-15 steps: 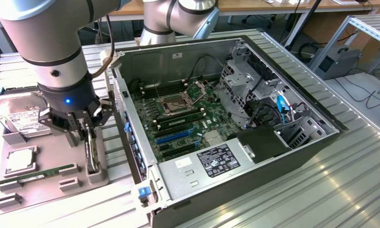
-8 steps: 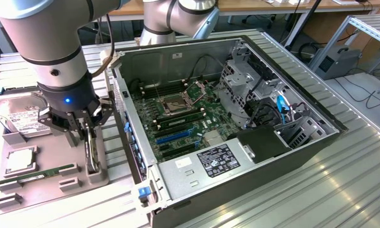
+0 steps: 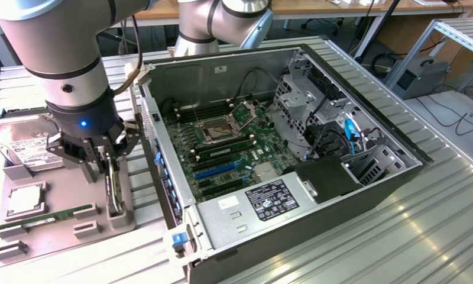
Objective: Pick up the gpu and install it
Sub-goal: 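Pick up the gpu and move the gpu toward the slot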
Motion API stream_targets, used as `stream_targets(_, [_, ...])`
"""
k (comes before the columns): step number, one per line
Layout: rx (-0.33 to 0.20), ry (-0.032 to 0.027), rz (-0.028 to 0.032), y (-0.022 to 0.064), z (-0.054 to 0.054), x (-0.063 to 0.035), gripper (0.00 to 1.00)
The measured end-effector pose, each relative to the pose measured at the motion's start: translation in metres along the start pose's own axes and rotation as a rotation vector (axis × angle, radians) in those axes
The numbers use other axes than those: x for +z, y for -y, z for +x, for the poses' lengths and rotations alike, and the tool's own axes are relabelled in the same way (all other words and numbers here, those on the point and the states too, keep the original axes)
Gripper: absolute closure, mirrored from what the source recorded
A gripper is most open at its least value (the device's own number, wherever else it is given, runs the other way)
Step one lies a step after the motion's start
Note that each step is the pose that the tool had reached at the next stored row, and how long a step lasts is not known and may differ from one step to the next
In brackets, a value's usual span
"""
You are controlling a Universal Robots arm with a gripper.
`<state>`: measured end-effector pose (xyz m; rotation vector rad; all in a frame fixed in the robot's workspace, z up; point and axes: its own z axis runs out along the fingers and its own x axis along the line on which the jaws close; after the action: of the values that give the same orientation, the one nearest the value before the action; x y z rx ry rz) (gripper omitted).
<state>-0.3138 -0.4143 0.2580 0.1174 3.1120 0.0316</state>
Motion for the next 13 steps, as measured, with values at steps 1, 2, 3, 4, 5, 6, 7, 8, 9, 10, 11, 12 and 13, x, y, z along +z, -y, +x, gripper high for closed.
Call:
stream_targets(1, [0.0,0.0,-0.0001,0.0,0.0,-0.0003,0.73])
stream_targets(2, [0.0,0.0,0.0,0.0,0.0,-0.0006,0.73])
stream_targets(3, [0.0,0.0,0.0,0.0,0.0,-0.001,0.73])
stream_targets(4, [0.0,0.0,0.0,0.0,0.0,-0.0013,0.73])
stream_targets(5, [0.0,0.0001,-0.0001,0.0,0.0,-0.0016,0.73])
stream_targets(6, [0.0,0.0001,-0.0001,0.0,0.0,-0.0019,0.73])
stream_targets(7, [0.0,0.0,0.0,0.0,0.0,-0.0023,0.73])
stream_targets(8, [0.0,-0.0001,0.0,-0.0001,-0.0001,-0.0026,0.73])
stream_targets(9, [0.0,-0.0001,0.0,-0.0001,-0.0001,-0.003,0.73])
stream_targets(10, [0.0,-0.0001,0.0001,-0.0001,-0.0001,-0.0035,0.73])
stream_targets(11, [0.0,-0.0001,0.0,-0.0001,-0.0001,-0.004,0.73])
stream_targets(12, [0.0,-0.0001,0.0,-0.0001,-0.0001,-0.0045,0.73])
stream_targets(13, [0.0,-0.0001,0.0,-0.0001,-0.0001,-0.005,0.73])
